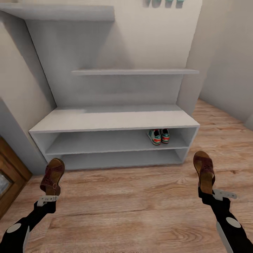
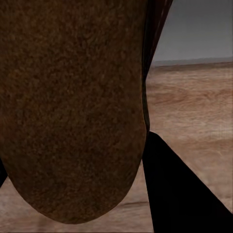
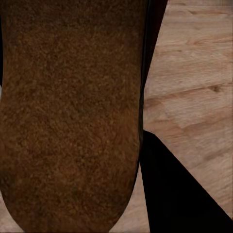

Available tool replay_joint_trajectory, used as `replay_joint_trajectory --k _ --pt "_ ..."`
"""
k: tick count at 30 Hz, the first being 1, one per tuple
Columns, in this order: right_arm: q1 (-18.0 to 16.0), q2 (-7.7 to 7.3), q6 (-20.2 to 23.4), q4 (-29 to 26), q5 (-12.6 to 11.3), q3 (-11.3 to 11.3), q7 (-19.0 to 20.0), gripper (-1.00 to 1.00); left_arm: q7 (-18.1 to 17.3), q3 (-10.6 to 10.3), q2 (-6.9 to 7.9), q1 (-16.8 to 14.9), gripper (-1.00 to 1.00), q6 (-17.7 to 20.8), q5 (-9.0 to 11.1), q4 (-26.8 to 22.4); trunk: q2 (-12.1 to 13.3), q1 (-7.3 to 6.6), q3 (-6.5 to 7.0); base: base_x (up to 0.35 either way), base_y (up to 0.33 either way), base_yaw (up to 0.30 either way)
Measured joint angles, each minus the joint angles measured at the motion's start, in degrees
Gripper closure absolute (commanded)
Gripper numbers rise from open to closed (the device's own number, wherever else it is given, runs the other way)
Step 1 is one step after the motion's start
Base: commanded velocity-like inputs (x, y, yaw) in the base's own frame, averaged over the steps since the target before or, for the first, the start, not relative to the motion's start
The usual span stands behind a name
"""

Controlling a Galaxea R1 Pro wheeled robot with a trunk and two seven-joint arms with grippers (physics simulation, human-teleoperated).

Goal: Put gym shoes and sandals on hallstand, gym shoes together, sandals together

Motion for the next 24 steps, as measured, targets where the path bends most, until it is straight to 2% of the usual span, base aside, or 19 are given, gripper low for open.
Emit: replay_joint_trajectory --k 7,20,21,22,23,24 --pt "0.0 -0.01 0.0 0.1 0.1 0.0 0.0 1.00 0.0 0.0 0.00 0.0 1.00 0.0 0.0 0.0 0.0 -0.01 0.00 -0.023 0.278 0.037" --pt "0.0 -0.01 -0.1 0.1 0.2 -0.2 -0.2 1.00 0.2 0.0 0.00 0.0 1.00 0.0 0.0 0.1 0.0 -0.01 0.00 0.000 0.017 0.000" --pt "0.0 -2.04 0.1 -0.8 0.0 -1.8 -0.1 1.00 8.0 -0.5 -0.26 -0.1 1.00 0.7 -0.4 1.4 0.0 -0.01 0.00 0.000 0.000 0.000" --pt "0.0 -2.78 0.2 -1.0 0.0 -8.7 0.0 1.00 9.1 -0.7 -0.38 -0.2 1.00 0.8 -0.2 1.5 0.0 -0.01 0.00 0.000 0.000 0.000" --pt "0.0 -4.62 0.4 -1.4 0.0 -17.8 0.3 1.00 10.7 -1.0 -0.66 -0.3 1.00 1.5 -0.4 1.7 0.0 -0.02 0.01 0.000 0.000 0.000" --pt "0.0 -6.72 0.6 -1.6 0.1 -29.1 1.2 1.00 11.5 -1.7 -0.81 -0.6 1.00 3.7 -0.5 1.8 0.0 -0.02 0.01 0.000 0.000 0.000"
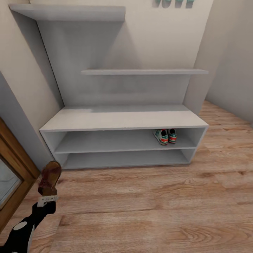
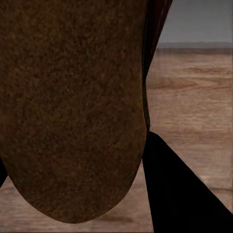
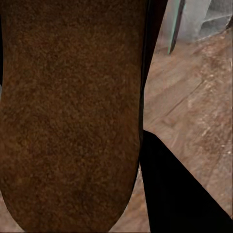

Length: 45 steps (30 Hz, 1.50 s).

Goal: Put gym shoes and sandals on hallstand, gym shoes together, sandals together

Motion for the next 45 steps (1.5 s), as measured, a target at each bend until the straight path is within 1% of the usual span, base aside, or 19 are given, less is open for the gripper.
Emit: replay_joint_trajectory --k 1,2,3,4,6,8,10,11,13,17,20,23,25,28,31,33,38,43,45 --pt "0.0 -3.04 0.3 0.2 0.1 -5.0 1.9 1.00 0.7 -1.7 -0.05 -0.3 1.00 5.6 -0.3 0.1 0.0 0.00 0.00 0.000 0.000 0.000" --pt "0.0 -4.33 0.8 0.2 0.0 -4.9 2.5 1.00 1.0 -2.7 -0.09 -0.5 1.00 8.5 -0.4 0.0 0.0 0.00 0.00 0.000 0.000 0.000" --pt "0.0 -5.34 2.0 0.2 0.1 -6.3 3.0 1.00 1.1 -3.9 -0.13 -0.6 1.00 11.3 -0.3 -0.2 0.0 0.00 0.00 0.000 0.000 0.000" --pt "0.0 -6.06 3.4 0.2 0.1 -7.7 3.3 1.00 1.3 -5.1 -0.17 -0.7 1.00 13.6 -0.3 -0.3 0.0 0.00 0.00 0.000 0.000 0.000" --pt "0.1 -6.77 6.0 0.0 0.1 -9.2 3.6 1.00 1.4 -6.9 -0.22 -1.0 1.00 16.2 -0.1 -0.5 0.0 0.00 0.00 0.000 0.000 0.000" --pt "0.1 -7.73 8.7 -0.4 0.0 -10.0 3.8 1.00 1.6 -8.5 -0.33 -2.0 1.00 18.2 0.0 -0.6 0.0 0.00 0.00 0.000 0.000 0.000" --pt "0.1 -9.18 11.1 -0.7 0.1 -10.5 3.9 1.00 1.6 -10.1 -0.44 -3.8 1.00 21.1 0.0 -0.7 0.0 0.00 0.00 0.000 0.000 0.000" --pt "0.1 -9.46 11.6 -0.7 0.1 -10.5 3.9 1.00 1.6 -10.4 -0.45 -4.2 1.00 21.9 -0.1 -0.7 0.0 0.00 0.00 0.000 0.000 0.000" --pt "0.1 -10.20 12.6 -0.9 0.1 -10.7 3.8 1.00 1.7 -11.4 -0.48 -6.0 1.00 25.4 0.1 -0.8 0.0 0.00 0.01 0.000 0.000 0.000" --pt "0.1 -11.50 14.6 -1.1 0.1 -10.8 3.7 1.00 1.7 -14.5 -0.51 -10.0 1.00 31.1 0.3 -0.7 0.0 0.00 0.01 0.000 0.000 0.000" --pt "0.1 -11.81 18.4 -2.2 -0.1 -10.7 3.8 1.00 1.8 -17.8 -0.54 -14.4 1.00 36.7 0.4 -0.1 0.0 0.00 0.01 0.000 0.000 0.000" --pt "0.1 -11.62 20.0 -3.6 -0.1 -10.4 3.9 1.00 1.8 -19.7 -0.66 -17.2 1.00 40.5 0.3 0.1 0.0 0.00 0.00 0.000 0.000 0.000" --pt "0.1 -11.45 20.7 -4.5 -0.2 -10.3 4.0 1.00 1.8 -21.3 -1.15 -19.6 1.00 43.0 0.6 0.1 0.0 0.00 0.01 0.000 0.000 0.000" --pt "0.1 -11.22 21.0 -4.9 -0.1 -10.1 4.0 1.00 1.8 -23.1 -2.12 -21.4 1.00 44.3 0.3 -0.2 0.0 0.00 0.00 0.000 0.000 0.000" --pt "0.1 -11.09 21.1 -5.2 -0.2 -8.9 4.0 1.00 2.2 -25.8 -2.63 -22.0 1.00 44.9 0.0 -0.7 0.0 0.00 0.00 0.000 0.000 0.000" --pt "0.1 -11.08 21.1 -5.2 -0.1 -8.6 4.0 1.00 2.2 -26.3 -2.67 -21.9 1.00 45.0 -0.3 -0.7 0.0 0.00 0.00 0.000 0.000 0.000" --pt "0.1 -10.99 21.1 -7.6 -0.1 -8.3 4.0 1.00 2.6 -26.5 -2.77 -22.3 1.00 45.0 -0.2 -0.8 -2.0 1.10 -0.89 0.000 0.000 0.000" --pt "0.1 -10.39 21.1 -9.0 -0.1 -8.4 3.9 1.00 5.8 -26.6 -2.71 -22.5 1.00 44.9 -0.2 -0.8 -4.0 2.20 -1.79 0.000 0.000 0.000" --pt "0.1 -10.26 21.1 -9.2 -0.1 -8.4 3.9 1.00 6.5 -26.6 -2.71 -22.5 1.00 44.9 0.1 -0.8 -4.0 2.26 -2.24 0.000 0.000 0.000"
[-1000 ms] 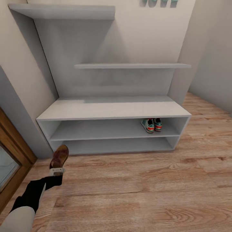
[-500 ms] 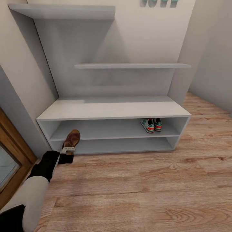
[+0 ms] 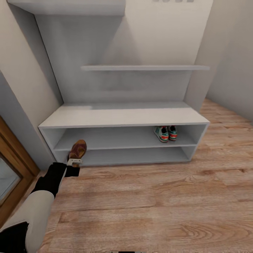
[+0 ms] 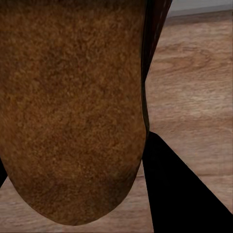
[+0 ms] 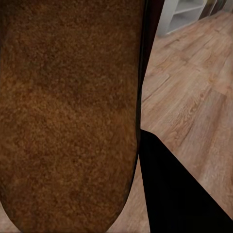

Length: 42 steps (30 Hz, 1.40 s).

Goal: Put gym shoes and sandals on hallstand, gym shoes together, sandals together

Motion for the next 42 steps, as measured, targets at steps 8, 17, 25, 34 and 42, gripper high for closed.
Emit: replay_joint_trajectory --k 8,17,25,34,42 --pt "0.0 0.07 0.0 0.1 0.0 0.0 0.0 1.00 0.3 0.0 -0.08 -0.1 1.00 0.0 0.2 0.0 -0.1 0.21 -2.23 0.000 0.000 0.000" --pt "0.0 0.07 0.0 0.0 0.1 0.0 0.0 1.00 0.2 0.1 -0.09 -0.2 1.00 0.1 0.2 -1.6 -0.1 0.20 -2.57 0.000 0.000 0.000" --pt "0.0 0.90 0.0 0.2 0.2 0.1 0.1 1.00 0.3 0.5 0.01 0.2 1.00 0.1 0.0 -2.5 -0.1 0.20 -2.58 0.000 0.000 0.000" --pt "0.0 1.21 0.0 0.3 0.3 0.0 0.1 1.00 7.3 0.5 0.06 1.2 1.00 -9.3 1.2 4.2 -0.1 0.21 -2.59 0.000 0.000 0.000" --pt "0.0 1.21 0.0 0.4 0.4 0.0 0.1 1.00 9.8 0.1 0.10 1.2 1.00 -13.3 3.3 10.7 -0.1 0.20 -2.58 0.000 0.000 0.000"
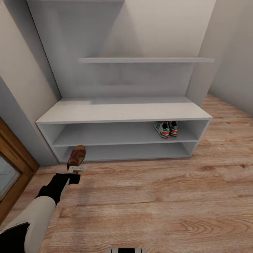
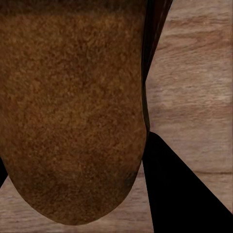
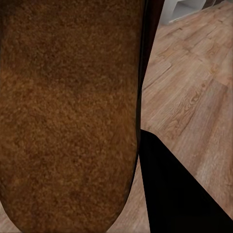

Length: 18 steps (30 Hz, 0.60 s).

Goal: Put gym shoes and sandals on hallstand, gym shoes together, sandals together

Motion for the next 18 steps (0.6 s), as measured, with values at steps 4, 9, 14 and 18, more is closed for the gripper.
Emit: replay_joint_trajectory --k 4,9,14,18 --pt "0.0 0.00 0.0 0.0 0.0 0.0 0.0 1.00 0.1 0.2 0.15 -0.1 1.00 -0.1 0.2 -0.2 0.0 -0.02 0.00 0.143 0.000 0.000" --pt "0.0 0.00 0.0 0.0 0.0 0.0 0.0 1.00 0.1 0.4 0.18 -0.1 1.00 -0.1 0.3 -0.3 0.0 -0.03 0.00 0.299 0.000 0.000" --pt "0.0 0.00 0.0 0.1 0.1 0.0 0.0 1.00 0.2 0.5 0.18 -0.1 1.00 0.0 0.3 -0.4 0.0 -0.02 0.00 0.201 0.000 0.000" --pt "0.0 0.00 0.0 0.1 0.1 0.0 0.0 1.00 0.2 0.5 0.18 -0.1 1.00 0.0 0.3 -0.5 0.0 -0.01 0.00 0.062 0.000 0.000"
